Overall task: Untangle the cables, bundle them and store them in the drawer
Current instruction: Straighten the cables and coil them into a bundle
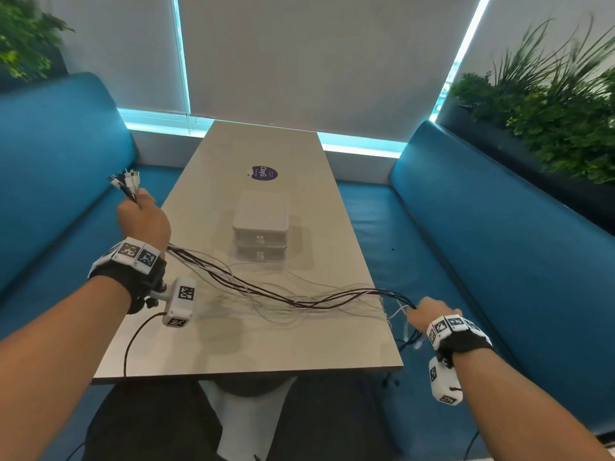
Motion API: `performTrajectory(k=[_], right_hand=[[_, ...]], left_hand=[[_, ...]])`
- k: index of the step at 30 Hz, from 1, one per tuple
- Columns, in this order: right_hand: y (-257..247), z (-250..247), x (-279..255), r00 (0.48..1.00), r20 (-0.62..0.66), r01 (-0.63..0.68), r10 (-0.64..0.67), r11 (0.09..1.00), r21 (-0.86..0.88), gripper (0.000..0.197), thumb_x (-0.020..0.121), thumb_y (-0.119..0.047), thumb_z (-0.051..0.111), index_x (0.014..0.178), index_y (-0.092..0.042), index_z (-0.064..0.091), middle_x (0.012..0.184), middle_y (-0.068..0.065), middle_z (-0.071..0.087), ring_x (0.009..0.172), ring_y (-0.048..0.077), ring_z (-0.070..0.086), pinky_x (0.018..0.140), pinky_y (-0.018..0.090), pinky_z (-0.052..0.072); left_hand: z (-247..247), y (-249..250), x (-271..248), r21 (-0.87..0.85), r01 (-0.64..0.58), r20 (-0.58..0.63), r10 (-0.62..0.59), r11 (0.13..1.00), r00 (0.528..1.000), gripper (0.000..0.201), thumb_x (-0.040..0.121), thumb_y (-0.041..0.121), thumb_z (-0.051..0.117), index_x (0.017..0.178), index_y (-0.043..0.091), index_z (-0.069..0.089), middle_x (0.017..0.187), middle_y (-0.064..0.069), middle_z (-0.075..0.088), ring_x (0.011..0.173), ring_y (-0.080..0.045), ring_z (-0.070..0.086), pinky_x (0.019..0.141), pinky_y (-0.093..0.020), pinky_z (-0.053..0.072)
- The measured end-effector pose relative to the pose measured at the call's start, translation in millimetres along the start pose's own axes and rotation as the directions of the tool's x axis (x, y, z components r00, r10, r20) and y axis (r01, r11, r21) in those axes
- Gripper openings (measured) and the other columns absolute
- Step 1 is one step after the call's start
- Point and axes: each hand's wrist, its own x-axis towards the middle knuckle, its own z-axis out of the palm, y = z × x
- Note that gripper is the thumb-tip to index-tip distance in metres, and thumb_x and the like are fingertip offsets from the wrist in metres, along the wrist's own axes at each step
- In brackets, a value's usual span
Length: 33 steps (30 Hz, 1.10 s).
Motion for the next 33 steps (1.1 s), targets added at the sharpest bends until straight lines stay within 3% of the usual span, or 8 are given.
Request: performTrajectory(k=[3,5,7,12,16,25,30,33], right_hand=[[-3.7,1.2,-2.4,0.998,0.034,-0.048,0.051,0.995,-0.085,0.050,0.094,-0.065,0.031,0.093,-0.023,0.059,0.116,0.005,0.066,0.123,0.028,0.047,0.103,0.044,0.028],[-4.2,4.7,-0.4,0.994,0.077,-0.067,0.072,0.996,-0.065,0.048,0.095,-0.058,0.034,0.115,-0.020,0.057,0.127,0.008,0.062,0.126,0.030,0.048,0.106,0.045,0.030],[-4.2,8.1,3.6,0.992,0.117,-0.049,0.055,0.997,-0.051,0.053,0.095,-0.040,0.040,0.139,-0.011,0.039,0.130,0.014,0.060,0.121,0.032,0.055,0.103,0.043,0.039],[-3.0,9.9,2.4,0.995,0.048,0.089,-0.090,0.996,0.015,0.014,0.092,-0.019,0.051,0.106,-0.014,0.051,0.101,0.008,0.063,0.091,0.026,0.063,0.072,0.031,0.048],[-1.5,1.9,-3.0,0.995,-0.077,0.067,-0.066,0.998,0.014,0.005,0.092,-0.020,0.051,0.094,-0.018,0.055,0.081,0.003,0.057,0.075,0.024,0.061,0.070,0.032,0.053],[-1.9,-10.0,-16.2,0.995,-0.101,0.005,-0.001,0.999,0.036,0.033,0.094,-0.040,0.058,0.072,-0.018,0.047,0.075,0.003,0.056,0.069,0.022,0.058,0.062,0.029,0.046],[-7.0,-10.4,-7.3,0.997,-0.080,-0.005,0.023,0.977,0.214,0.022,0.089,-0.029,0.068,0.088,-0.009,0.061,0.080,0.008,0.061,0.070,0.024,0.060,0.055,0.027,0.042],[-11.6,-11.4,-6.2,1.000,-0.006,0.008,-0.007,0.988,0.153,0.019,0.092,-0.017,0.060,0.108,-0.007,0.056,0.100,0.009,0.063,0.084,0.027,0.059,0.065,0.028,0.042]], left_hand=[[1.8,4.2,-5.8,-0.008,0.002,0.009,-0.002,1.000,1.000,0.048,0.103,0.037,0.038,0.114,-0.004,0.061,0.114,-0.025,0.066,0.103,-0.043,0.061,0.081,-0.045,0.048],[2.8,5.3,-8.9,0.000,-0.003,0.019,0.003,1.000,1.000,0.048,0.104,0.036,0.037,0.115,-0.004,0.061,0.114,-0.023,0.066,0.103,-0.041,0.061,0.079,-0.041,0.045],[3.3,6.3,-12.9,-0.008,-0.002,0.027,0.002,1.000,1.000,0.047,0.104,0.035,0.037,0.115,-0.004,0.061,0.113,-0.022,0.066,0.100,-0.038,0.061,0.076,-0.036,0.042],[3.9,8.4,-18.3,-0.013,-0.007,0.032,0.008,1.000,0.999,0.045,0.105,0.033,0.037,0.115,-0.004,0.061,0.110,-0.020,0.066,0.096,-0.035,0.060,0.074,-0.032,0.039],[3.7,9.3,-21.0,0.005,-0.011,0.042,0.011,1.000,0.999,0.045,0.106,0.032,0.037,0.115,-0.005,0.062,0.100,-0.015,0.063,0.090,-0.032,0.058,0.073,-0.032,0.038],[4.1,7.6,-23.9,0.008,-0.024,0.067,0.024,1.000,0.997,0.046,0.105,0.033,0.037,0.111,-0.006,0.060,0.108,-0.026,0.065,0.099,-0.042,0.062,0.077,-0.041,0.047],[4.5,8.2,-26.5,0.006,-0.028,0.069,0.028,1.000,0.997,0.048,0.104,0.036,0.037,0.114,-0.005,0.060,0.113,-0.028,0.065,0.103,-0.045,0.061,0.087,-0.050,0.050],[6.0,8.3,-27.4,-0.002,-0.030,0.074,0.030,1.000,0.997,0.047,0.104,0.035,0.037,0.113,-0.005,0.060,0.111,-0.028,0.065,0.101,-0.045,0.061,0.084,-0.049,0.050]])
